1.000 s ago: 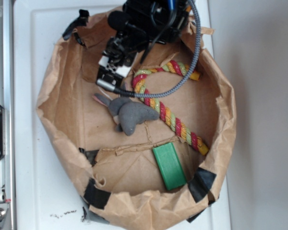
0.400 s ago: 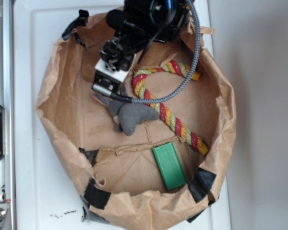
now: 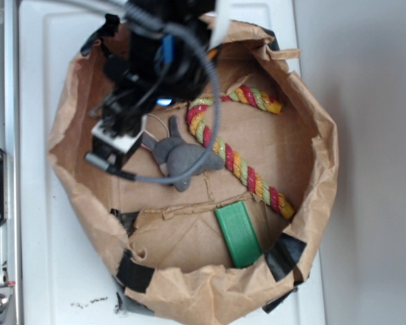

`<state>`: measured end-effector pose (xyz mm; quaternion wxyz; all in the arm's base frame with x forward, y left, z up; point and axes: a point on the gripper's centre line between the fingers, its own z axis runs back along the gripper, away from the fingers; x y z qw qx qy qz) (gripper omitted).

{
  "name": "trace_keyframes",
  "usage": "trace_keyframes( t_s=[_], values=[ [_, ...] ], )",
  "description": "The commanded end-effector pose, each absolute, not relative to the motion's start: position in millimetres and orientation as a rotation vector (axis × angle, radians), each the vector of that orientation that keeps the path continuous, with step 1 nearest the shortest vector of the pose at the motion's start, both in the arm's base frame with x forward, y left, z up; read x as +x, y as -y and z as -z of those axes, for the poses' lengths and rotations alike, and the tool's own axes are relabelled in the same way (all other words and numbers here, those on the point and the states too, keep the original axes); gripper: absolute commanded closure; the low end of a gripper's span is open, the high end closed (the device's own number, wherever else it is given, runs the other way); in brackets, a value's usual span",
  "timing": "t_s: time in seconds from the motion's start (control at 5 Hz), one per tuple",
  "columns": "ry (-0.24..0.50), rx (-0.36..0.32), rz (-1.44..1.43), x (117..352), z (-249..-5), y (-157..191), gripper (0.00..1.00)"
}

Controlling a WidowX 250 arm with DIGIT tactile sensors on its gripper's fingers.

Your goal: Grab the gray animal.

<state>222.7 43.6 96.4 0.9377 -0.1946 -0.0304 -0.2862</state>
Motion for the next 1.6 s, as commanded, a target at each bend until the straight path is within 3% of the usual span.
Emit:
trace_keyframes(
  t_s=[0.0, 0.4, 0.8, 1.0, 1.4],
  values=[
    [0.232, -0.258, 0.488, 250, -84, -22, 0.0],
    [0.22, -0.214, 0.357, 284, -79, 5, 0.0],
    [0.21, -0.186, 0.324, 295, -70, 12, 0.0],
    [0.227, -0.199, 0.322, 297, -73, 12, 1.0],
    [0.238, -0.226, 0.332, 296, -82, 7, 1.0]
  ],
)
